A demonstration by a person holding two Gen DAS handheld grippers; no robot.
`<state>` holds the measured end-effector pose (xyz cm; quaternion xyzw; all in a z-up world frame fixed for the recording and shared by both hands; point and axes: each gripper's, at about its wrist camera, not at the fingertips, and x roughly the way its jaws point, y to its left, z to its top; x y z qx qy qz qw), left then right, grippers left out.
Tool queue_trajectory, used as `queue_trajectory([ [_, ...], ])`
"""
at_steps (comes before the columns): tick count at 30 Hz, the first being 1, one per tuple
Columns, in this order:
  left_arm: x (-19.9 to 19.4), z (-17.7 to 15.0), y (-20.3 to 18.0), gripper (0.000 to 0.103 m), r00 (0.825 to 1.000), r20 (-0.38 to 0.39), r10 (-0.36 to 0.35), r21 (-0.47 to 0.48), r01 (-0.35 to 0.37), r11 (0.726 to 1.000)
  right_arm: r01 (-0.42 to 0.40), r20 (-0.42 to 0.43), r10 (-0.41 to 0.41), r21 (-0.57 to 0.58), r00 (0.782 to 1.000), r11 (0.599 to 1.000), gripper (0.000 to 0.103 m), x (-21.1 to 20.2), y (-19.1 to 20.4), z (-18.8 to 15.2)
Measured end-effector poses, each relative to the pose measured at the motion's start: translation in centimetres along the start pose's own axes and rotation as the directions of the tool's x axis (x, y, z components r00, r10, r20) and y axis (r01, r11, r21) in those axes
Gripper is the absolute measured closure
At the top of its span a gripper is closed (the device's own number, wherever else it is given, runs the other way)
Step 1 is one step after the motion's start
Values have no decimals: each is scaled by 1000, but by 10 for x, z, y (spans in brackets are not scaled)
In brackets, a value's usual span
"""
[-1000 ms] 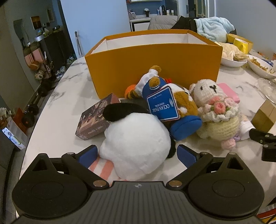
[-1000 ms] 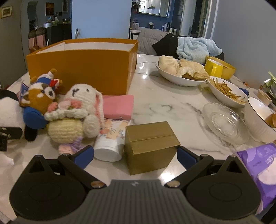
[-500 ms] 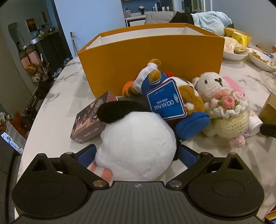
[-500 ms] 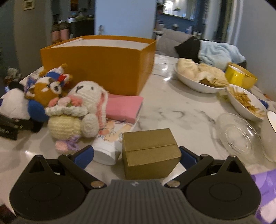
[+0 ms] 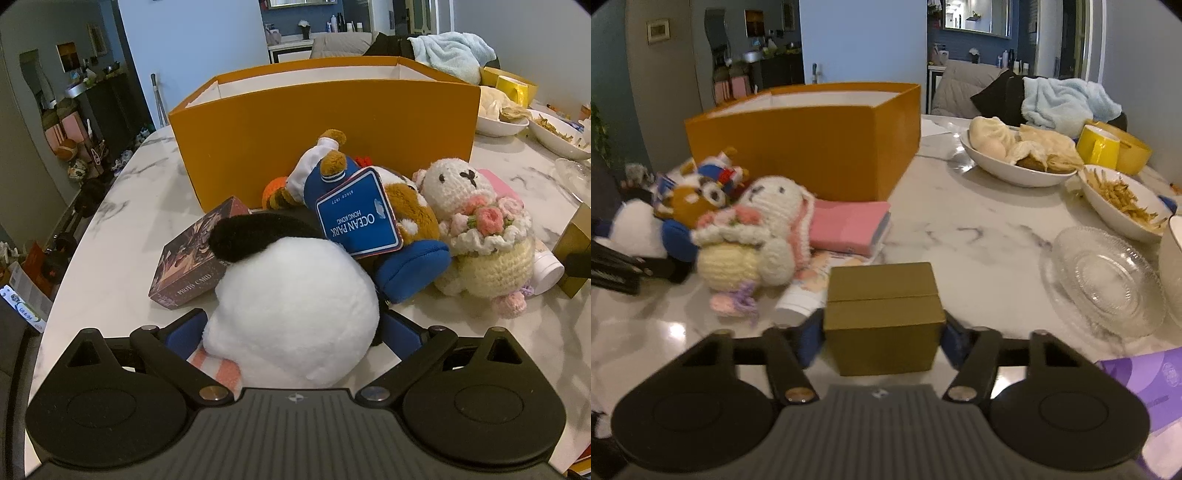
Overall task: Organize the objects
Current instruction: 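Close left tool on panda plush while right tool closes on gold box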
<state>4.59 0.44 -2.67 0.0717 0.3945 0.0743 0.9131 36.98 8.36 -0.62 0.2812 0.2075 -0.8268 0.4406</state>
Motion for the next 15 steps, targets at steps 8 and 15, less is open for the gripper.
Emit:
queue_trajectory([
  [8, -3, -3, 1, 0, 1000, 23, 13, -5, -13, 1000, -34, 24, 33, 31, 999, 999, 42, -3, -8, -4],
  [15, -12, -9, 2, 8, 998, 54, 23, -19, -22, 1000, -44, 37, 42, 40, 998, 998, 42, -7, -6, -8],
])
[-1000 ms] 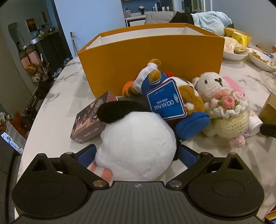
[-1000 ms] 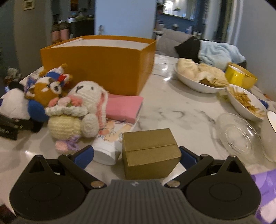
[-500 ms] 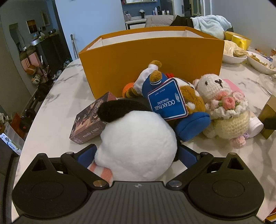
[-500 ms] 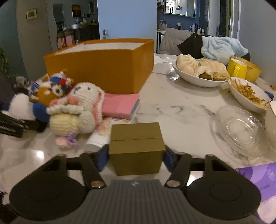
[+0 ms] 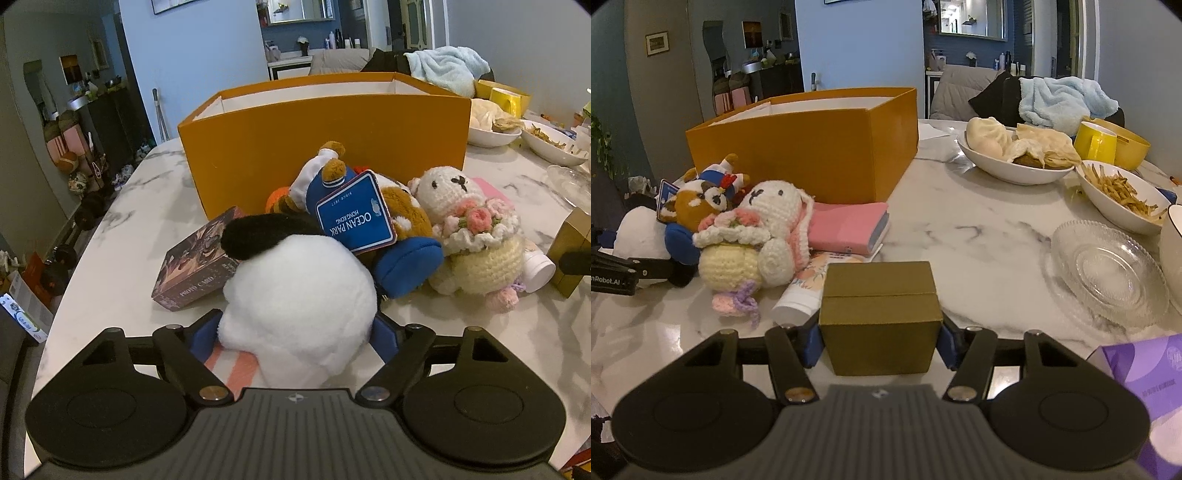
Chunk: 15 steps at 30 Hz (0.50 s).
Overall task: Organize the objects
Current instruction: 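Close left tool on panda plush while right tool closes on gold box, then carry panda plush and gold box over orange box, open left tool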
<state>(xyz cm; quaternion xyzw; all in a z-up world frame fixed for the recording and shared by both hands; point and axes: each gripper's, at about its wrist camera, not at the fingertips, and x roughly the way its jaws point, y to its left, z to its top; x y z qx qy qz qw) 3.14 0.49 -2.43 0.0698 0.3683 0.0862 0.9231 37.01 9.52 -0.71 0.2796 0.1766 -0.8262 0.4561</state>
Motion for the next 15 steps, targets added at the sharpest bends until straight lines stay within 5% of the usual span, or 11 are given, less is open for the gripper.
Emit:
queue_trajectory([
  [15, -40, 3, 26, 9, 997, 25, -76, -96, 78, 992, -71, 55, 70, 29, 996, 997, 42, -33, 3, 11],
])
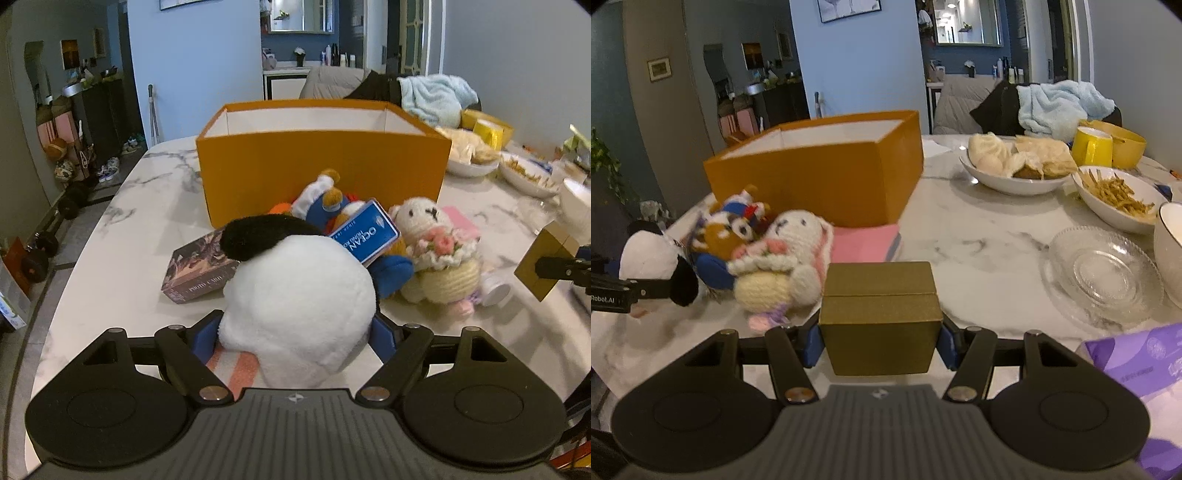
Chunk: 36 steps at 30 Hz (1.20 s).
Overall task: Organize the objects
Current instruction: 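Carry panda plush and gold box over orange box, open left tool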
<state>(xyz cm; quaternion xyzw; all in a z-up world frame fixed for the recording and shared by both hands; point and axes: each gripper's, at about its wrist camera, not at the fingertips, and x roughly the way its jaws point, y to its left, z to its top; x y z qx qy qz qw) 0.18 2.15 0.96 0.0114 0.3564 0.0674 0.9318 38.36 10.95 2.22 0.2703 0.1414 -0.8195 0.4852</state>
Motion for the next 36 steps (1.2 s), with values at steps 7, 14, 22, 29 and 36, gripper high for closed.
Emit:
queue_trajectory([
  [7, -22, 19, 14, 9, 998, 64, -13, -32, 15, 999, -111, 48, 113, -43, 993, 993, 42, -11, 15, 25],
  [14, -37, 64, 23, 9, 987, 162, -17, -55, 26, 998, -208, 121, 220, -108, 968, 972, 42, -20, 34, 68],
  [22, 0, 162, 26, 9, 973, 232, -15, -39, 25, 999, -296, 140, 334, -234, 932, 926, 42, 8, 63, 145],
  [29, 103, 227, 39, 9, 998, 47, 45, -54, -42, 998, -304, 7, 320, -290, 948, 907, 42, 91, 86, 212],
  [36, 181, 228, 43, 8, 988, -137, 76, -53, -84, 995, -298, -164, 257, -315, 952, 901, 42, 175, 103, 217],
])
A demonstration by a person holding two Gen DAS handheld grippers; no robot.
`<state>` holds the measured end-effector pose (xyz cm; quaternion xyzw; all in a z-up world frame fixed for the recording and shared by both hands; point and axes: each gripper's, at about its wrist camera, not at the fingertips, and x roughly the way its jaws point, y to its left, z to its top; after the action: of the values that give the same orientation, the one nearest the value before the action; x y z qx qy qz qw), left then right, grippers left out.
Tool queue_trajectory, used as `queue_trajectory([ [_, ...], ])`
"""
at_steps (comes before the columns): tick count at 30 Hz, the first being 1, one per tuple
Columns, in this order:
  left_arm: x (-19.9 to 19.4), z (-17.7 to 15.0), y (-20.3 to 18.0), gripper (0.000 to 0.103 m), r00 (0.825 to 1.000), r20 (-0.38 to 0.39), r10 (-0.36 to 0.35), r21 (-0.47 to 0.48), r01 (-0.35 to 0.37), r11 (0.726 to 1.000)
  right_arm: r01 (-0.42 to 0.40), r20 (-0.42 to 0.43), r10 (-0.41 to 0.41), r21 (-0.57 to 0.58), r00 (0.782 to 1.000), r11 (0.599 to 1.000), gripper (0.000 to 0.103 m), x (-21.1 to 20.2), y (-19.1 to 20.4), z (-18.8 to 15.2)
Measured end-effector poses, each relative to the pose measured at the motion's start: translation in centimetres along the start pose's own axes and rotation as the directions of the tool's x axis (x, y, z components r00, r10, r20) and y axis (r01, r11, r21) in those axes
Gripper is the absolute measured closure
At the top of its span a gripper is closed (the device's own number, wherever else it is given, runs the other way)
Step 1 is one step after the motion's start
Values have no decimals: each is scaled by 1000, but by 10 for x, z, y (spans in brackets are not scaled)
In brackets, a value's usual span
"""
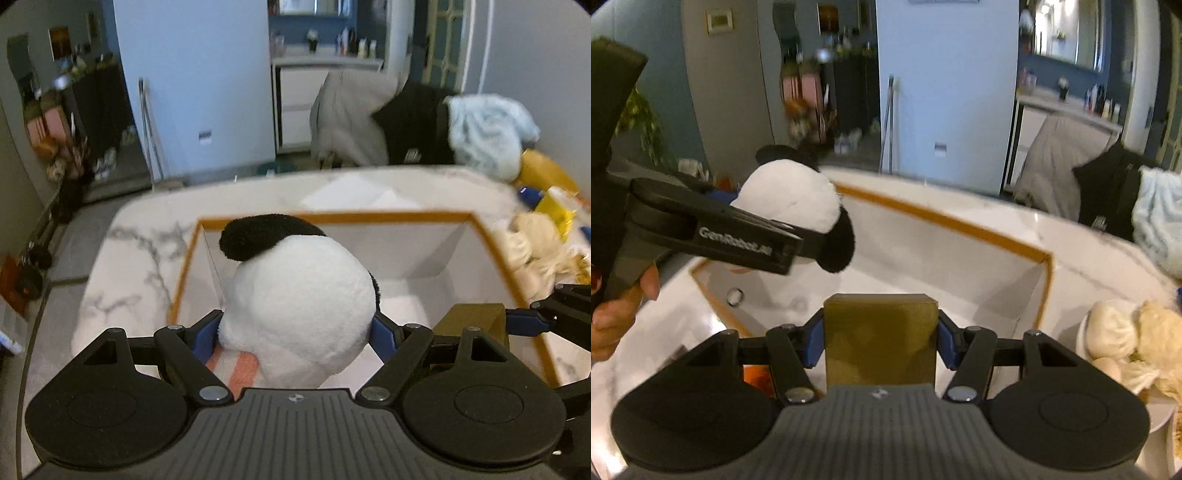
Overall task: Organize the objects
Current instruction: 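Carry panda plush and gold box over orange box, open left tool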
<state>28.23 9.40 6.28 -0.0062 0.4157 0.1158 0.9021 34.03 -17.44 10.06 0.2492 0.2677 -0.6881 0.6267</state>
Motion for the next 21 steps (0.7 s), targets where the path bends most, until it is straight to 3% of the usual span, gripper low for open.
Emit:
queue_trajectory([
  [5, 26, -3, 3, 8, 994, -107, -24, -46, 19, 999, -11, -113, 8, -24, 994, 1000, 42, 39, -7, 5],
  [8, 41, -2, -3, 8, 986, -165, -10, -26, 5, 1000, -25, -182, 22, -18, 983, 1000, 42, 53, -11, 9],
  [15, 65, 0, -12, 8, 961, -275, 31, 13, -28, 1000, -40, -386, 18, -49, 922, 998, 43, 87, -13, 10],
  [19, 67, 0, -13, 8, 951, -310, 14, 4, -13, 1000, -50, -445, 10, -77, 895, 996, 43, 95, -9, 14],
  [21, 72, 0, -15, 8, 936, -353, 5, 11, -1, 1000, -43, -476, -3, -86, 879, 995, 43, 102, -9, 16],
])
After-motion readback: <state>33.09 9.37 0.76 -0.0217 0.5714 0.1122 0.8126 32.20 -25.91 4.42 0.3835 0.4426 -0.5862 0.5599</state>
